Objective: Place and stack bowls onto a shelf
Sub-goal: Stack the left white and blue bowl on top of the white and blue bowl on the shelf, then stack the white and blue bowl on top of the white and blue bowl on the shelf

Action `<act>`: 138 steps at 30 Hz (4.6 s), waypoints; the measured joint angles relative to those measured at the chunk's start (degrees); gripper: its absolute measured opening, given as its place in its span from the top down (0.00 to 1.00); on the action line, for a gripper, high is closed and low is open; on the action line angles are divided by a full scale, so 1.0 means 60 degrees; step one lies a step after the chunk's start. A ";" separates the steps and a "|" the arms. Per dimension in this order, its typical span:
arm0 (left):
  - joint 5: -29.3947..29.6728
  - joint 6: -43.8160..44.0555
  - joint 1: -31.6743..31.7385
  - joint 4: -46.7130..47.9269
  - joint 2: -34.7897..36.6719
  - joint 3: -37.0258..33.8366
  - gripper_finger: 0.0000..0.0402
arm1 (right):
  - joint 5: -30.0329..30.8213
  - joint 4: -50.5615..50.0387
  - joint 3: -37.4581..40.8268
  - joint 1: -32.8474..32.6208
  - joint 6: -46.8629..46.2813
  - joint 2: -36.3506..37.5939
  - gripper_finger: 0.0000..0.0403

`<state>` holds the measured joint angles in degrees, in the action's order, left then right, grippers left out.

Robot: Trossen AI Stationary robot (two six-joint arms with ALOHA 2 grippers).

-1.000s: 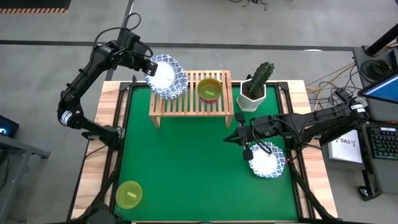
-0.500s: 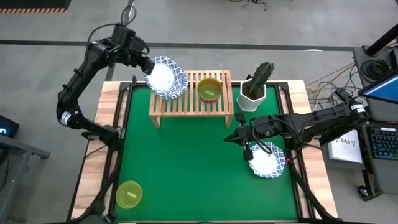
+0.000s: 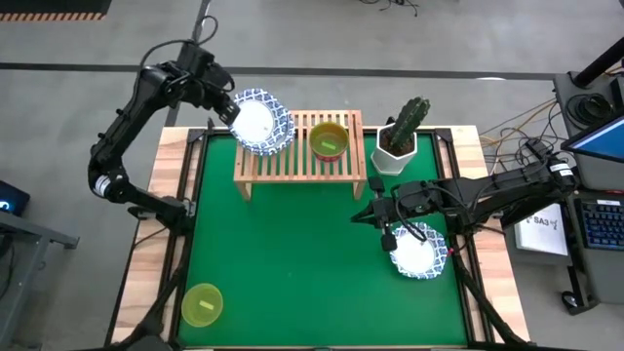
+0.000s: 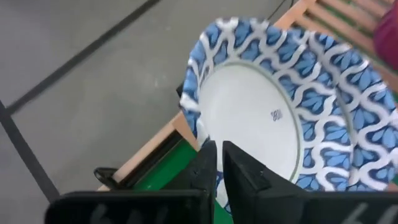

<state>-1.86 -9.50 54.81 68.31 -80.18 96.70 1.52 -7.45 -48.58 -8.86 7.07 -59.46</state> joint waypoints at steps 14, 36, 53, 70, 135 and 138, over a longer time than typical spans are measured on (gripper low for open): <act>0.0475 0.0127 -0.0001 -0.0089 0.0004 -0.0712 1.00 | 0.0004 0.0010 0.0015 0.0001 -0.0004 0.0000 0.98; 0.0432 0.0391 -0.0054 -0.0483 0.0281 -0.0989 1.00 | 0.0006 0.0012 0.0015 -0.0001 0.0000 0.0000 0.98; 0.0362 0.0866 -0.0334 -0.1063 0.0423 -0.2180 1.00 | 0.0004 0.0016 0.0015 -0.0001 0.0000 0.0000 0.98; -0.0115 0.3008 -0.4857 -0.5165 0.3790 -0.5740 1.00 | 0.0007 0.0234 0.0015 0.0002 -0.0076 -0.0302 0.98; 0.0734 0.2290 -1.2670 -1.2670 0.5825 -1.0785 1.00 | -0.1472 -1.0613 -0.4404 -0.2026 -1.2656 -0.6451 0.59; 0.0735 0.2248 -1.2670 -1.2670 0.5825 -1.0785 1.00 | -0.1464 -1.0599 -0.3960 -0.1953 -1.3100 -0.6451 0.59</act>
<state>2.55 3.99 -21.21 -7.70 -45.23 31.99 -7.26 -71.04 -72.34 -20.58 -71.53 -98.17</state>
